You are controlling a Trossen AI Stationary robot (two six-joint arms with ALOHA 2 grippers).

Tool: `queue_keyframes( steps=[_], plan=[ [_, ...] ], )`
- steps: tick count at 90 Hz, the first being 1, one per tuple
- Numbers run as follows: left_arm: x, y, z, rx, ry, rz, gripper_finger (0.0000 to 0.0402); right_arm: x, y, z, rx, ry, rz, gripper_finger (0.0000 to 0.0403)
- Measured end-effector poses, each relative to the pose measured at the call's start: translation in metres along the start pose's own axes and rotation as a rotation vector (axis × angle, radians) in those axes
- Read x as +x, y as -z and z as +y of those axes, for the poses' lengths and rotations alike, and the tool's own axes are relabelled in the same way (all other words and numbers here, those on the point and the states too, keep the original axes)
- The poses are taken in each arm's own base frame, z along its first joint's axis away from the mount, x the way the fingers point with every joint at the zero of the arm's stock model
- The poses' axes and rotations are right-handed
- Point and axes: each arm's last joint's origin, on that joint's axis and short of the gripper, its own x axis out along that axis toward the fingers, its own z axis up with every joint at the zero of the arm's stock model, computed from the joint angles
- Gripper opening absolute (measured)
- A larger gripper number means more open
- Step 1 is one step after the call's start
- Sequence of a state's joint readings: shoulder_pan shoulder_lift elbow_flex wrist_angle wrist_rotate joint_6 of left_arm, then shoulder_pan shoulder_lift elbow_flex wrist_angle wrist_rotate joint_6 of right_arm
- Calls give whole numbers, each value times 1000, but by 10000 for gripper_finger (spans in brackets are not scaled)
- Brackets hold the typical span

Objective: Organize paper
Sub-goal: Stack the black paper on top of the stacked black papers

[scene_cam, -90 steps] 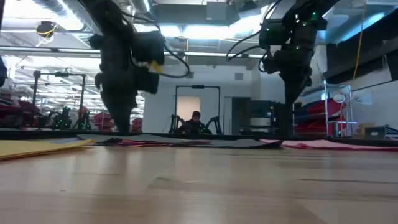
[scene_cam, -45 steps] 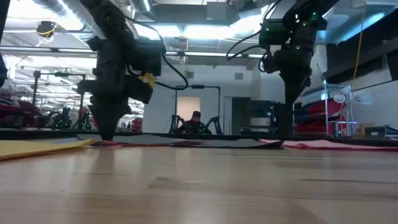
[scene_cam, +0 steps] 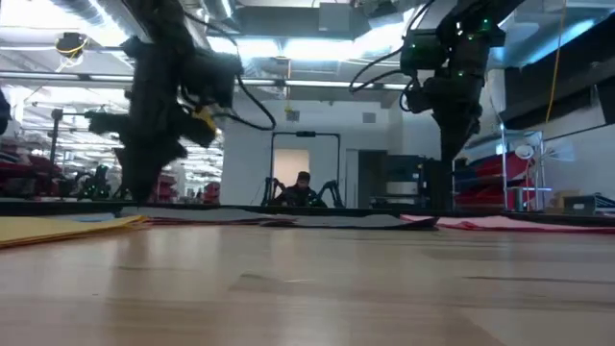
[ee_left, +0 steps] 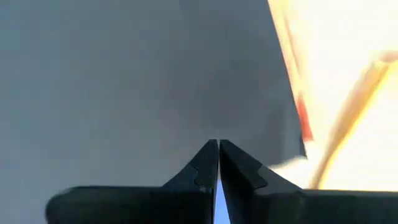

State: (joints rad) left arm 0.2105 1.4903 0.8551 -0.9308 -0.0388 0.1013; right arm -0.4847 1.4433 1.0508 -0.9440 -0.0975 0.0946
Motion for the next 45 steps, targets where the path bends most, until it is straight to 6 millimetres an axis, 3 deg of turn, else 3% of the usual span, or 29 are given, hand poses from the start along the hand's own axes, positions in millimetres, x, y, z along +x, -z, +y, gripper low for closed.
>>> queue_keyframes(
  steps=[20,45],
  plan=[
    [-28,8,0,-98,-8,-163,0,0,-2,0,-7,-2,-20,1],
    [-31,-43,17,-187,-33,-612,0,0,-6,1,-10,-6,-62,1]
  ],
)
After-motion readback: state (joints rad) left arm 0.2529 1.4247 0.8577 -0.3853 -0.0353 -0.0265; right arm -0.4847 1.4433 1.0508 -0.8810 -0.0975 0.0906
